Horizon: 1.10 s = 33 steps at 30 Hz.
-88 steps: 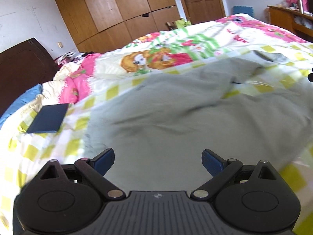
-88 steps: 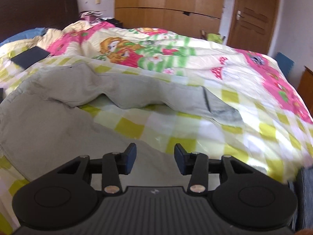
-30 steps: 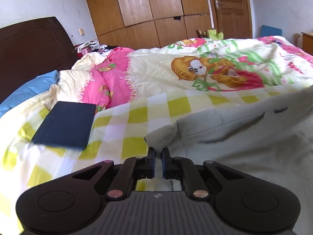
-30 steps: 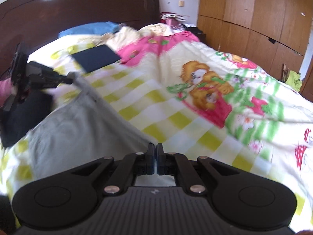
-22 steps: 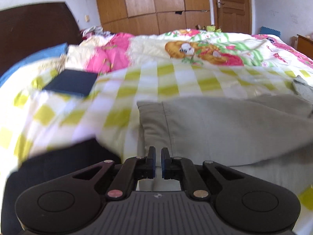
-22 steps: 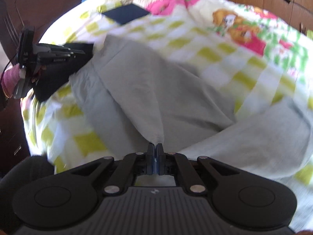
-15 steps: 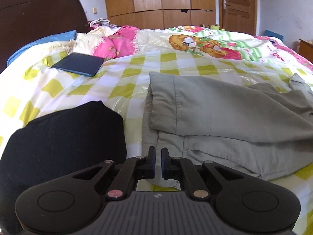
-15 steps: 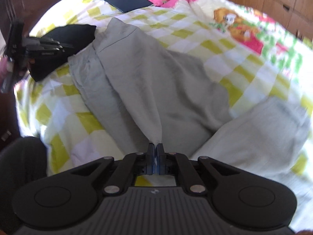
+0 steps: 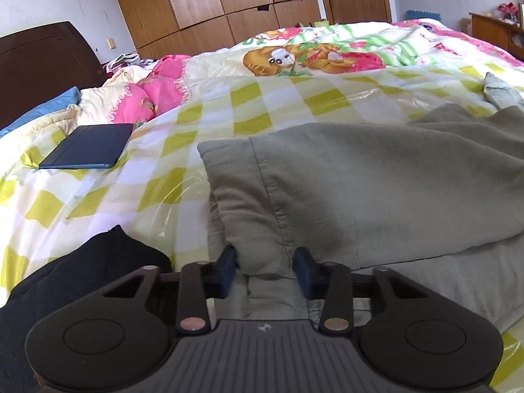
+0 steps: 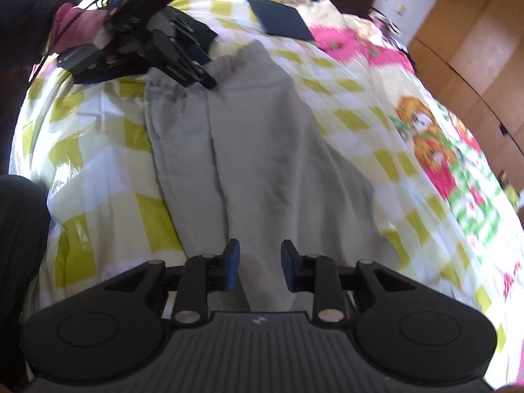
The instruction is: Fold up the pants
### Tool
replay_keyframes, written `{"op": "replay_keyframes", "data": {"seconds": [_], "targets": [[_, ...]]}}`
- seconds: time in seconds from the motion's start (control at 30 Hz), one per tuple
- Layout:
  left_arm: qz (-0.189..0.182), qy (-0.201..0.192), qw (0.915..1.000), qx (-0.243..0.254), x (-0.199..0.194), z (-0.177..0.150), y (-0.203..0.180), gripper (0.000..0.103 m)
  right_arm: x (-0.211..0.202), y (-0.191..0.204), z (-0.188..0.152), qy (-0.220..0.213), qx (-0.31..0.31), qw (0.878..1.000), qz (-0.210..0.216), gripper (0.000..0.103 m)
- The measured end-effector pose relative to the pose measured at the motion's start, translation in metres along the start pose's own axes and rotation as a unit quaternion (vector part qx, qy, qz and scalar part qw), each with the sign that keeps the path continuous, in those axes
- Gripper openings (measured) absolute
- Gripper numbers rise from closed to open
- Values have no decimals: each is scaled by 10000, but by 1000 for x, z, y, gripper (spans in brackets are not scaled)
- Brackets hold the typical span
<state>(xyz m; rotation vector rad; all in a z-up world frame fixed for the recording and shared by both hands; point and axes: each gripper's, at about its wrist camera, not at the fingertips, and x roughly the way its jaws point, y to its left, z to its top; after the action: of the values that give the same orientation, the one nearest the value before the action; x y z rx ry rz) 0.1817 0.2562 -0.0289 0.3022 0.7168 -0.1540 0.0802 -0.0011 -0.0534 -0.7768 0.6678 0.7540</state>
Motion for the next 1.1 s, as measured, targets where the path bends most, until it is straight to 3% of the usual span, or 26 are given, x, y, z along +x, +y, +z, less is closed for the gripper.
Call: {"op": "replay_keyframes", "data": {"seconds": [0.07, 0.3, 0.33, 0.37, 0.4, 0.6, 0.73, 0.87, 1.0, 1.07, 1.1], "targets": [[-45, -14, 9999, -120, -4, 1, 4, 37, 11, 8, 8, -156, -220, 9996, 18, 30], [-157, -121, 9991, -370, -34, 11, 20, 33, 53, 19, 24, -57, -403, 9988, -275, 29], [-152, -160, 9990, -392, -40, 13, 22, 33, 54, 16, 27, -3, -351, 9990, -279, 24], [-138, -218, 9989, -402, -48, 16, 25, 33, 52, 13, 28, 22, -275, 9993, -257, 6], [-141, -275, 9986, -432, -56, 16, 28, 33, 48, 10, 30, 26, -190, 9996, -203, 0], [-160, -334, 9981, -489, -96, 1, 36, 32, 15, 20, 34, -124, -177, 9995, 230, 0], [-74, 195, 9987, -467, -73, -30, 29, 33, 41, 44, 26, 299, -180, 9979, 538, 3], [147, 544, 9981, -247, -56, -52, 13, 34, 41, 54, 27, 201, -71, 9987, 474, 7], [378, 429, 9979, -291, -73, -53, 19, 34, 23, 48, 27, -35, 97, 9988, 479, 12], [418, 254, 9978, -439, -84, -50, 23, 34, 31, 48, 24, 61, 228, 9986, 470, 24], [432, 108, 9979, -479, -90, -48, 21, 34, 38, 50, 22, 156, 306, 9983, 476, 24]]}}
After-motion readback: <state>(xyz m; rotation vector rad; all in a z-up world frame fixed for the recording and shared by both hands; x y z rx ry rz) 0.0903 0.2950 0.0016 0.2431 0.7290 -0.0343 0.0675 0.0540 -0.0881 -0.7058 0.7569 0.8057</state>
